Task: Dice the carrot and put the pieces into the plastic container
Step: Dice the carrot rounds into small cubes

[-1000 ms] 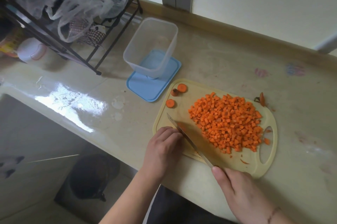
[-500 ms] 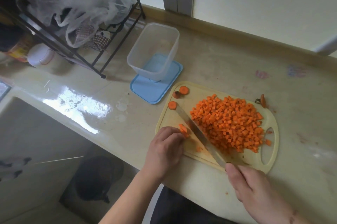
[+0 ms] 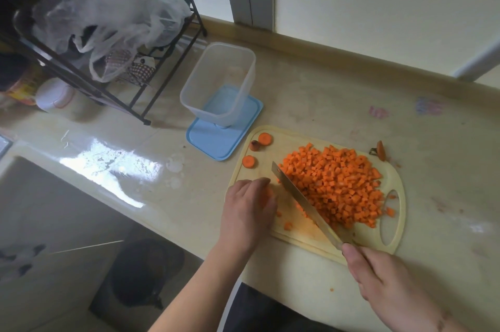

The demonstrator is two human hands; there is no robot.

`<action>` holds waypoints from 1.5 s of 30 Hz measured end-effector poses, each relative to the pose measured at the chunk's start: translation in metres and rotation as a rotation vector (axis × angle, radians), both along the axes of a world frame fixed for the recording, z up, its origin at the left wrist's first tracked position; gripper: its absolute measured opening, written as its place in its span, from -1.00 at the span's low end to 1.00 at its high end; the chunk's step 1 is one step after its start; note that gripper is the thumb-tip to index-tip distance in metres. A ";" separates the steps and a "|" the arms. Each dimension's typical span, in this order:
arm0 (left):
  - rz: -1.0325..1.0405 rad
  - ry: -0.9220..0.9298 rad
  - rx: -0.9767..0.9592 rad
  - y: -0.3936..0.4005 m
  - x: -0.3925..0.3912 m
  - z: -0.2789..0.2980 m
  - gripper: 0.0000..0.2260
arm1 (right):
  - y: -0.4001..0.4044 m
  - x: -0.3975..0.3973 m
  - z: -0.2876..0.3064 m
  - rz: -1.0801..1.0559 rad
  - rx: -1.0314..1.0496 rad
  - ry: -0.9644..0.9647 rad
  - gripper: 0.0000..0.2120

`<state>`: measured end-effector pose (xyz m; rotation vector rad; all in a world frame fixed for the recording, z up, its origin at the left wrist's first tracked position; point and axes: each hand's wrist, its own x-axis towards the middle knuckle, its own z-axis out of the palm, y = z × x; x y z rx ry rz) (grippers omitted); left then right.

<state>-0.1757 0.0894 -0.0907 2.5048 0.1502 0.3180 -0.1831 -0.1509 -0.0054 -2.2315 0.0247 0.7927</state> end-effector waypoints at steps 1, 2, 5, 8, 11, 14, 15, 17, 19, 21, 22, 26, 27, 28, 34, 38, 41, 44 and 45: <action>0.002 -0.016 0.000 -0.001 0.001 0.000 -0.74 | 0.000 0.000 0.000 0.000 -0.001 0.001 -0.43; 0.001 -0.033 0.003 -0.003 0.002 0.000 -0.76 | -0.001 0.000 0.000 0.000 -0.002 0.001 -0.41; -0.063 -0.057 0.030 -0.004 0.002 0.000 -0.87 | -0.003 -0.002 -0.004 0.002 0.000 0.006 -0.29; -0.202 -0.032 0.069 0.009 0.000 -0.004 -0.83 | -0.005 -0.002 -0.007 0.000 0.013 0.014 -0.23; -0.418 0.006 0.087 0.032 0.004 0.001 -0.80 | -0.006 -0.002 -0.008 -0.031 0.046 0.030 -0.14; -0.607 0.106 0.079 0.051 0.019 0.014 -0.66 | -0.007 -0.003 -0.008 -0.032 0.047 0.041 -0.09; -0.675 0.130 0.107 0.055 0.025 0.017 -0.63 | -0.007 -0.004 -0.009 -0.031 0.045 0.040 -0.09; -0.801 0.112 0.193 0.060 0.035 0.019 -0.69 | -0.007 -0.004 -0.009 -0.030 0.040 0.037 -0.11; -0.851 0.073 0.210 0.062 0.039 0.016 -0.77 | -0.005 -0.005 -0.009 -0.031 0.033 0.036 -0.21; -0.831 0.057 0.169 0.062 0.036 0.014 -0.80 | -0.002 -0.006 -0.007 -0.034 0.030 0.054 -0.36; -0.797 0.055 0.142 0.060 0.032 0.013 -0.80 | 0.000 -0.006 -0.004 -0.033 0.033 0.069 -0.41; -0.550 0.023 0.088 0.049 0.008 0.008 -0.75 | 0.008 -0.016 0.000 -0.082 0.094 0.112 -0.63; -0.472 0.016 0.085 0.047 0.000 0.006 -0.74 | 0.010 -0.021 0.000 -0.123 0.116 0.132 -0.67; -0.391 0.014 0.077 0.046 -0.007 0.003 -0.73 | 0.013 -0.027 -0.003 -0.163 0.137 0.148 -0.71; -0.056 0.025 0.033 0.037 -0.032 -0.004 -0.69 | 0.027 -0.034 -0.018 -0.257 0.181 0.310 -0.52; -0.060 0.048 -0.009 0.027 -0.033 -0.008 -0.67 | 0.023 -0.014 -0.017 -0.227 0.179 0.365 -0.52; -0.116 0.019 0.001 0.010 -0.028 -0.013 -0.69 | 0.022 -0.002 -0.012 -0.170 0.177 0.327 -0.53; -0.084 -0.038 0.009 -0.003 -0.023 -0.020 -0.71 | 0.026 -0.004 -0.010 -0.027 0.118 0.148 -0.52; -0.086 -0.061 0.014 -0.005 -0.023 -0.023 -0.71 | 0.028 -0.006 -0.010 0.017 0.091 0.078 -0.54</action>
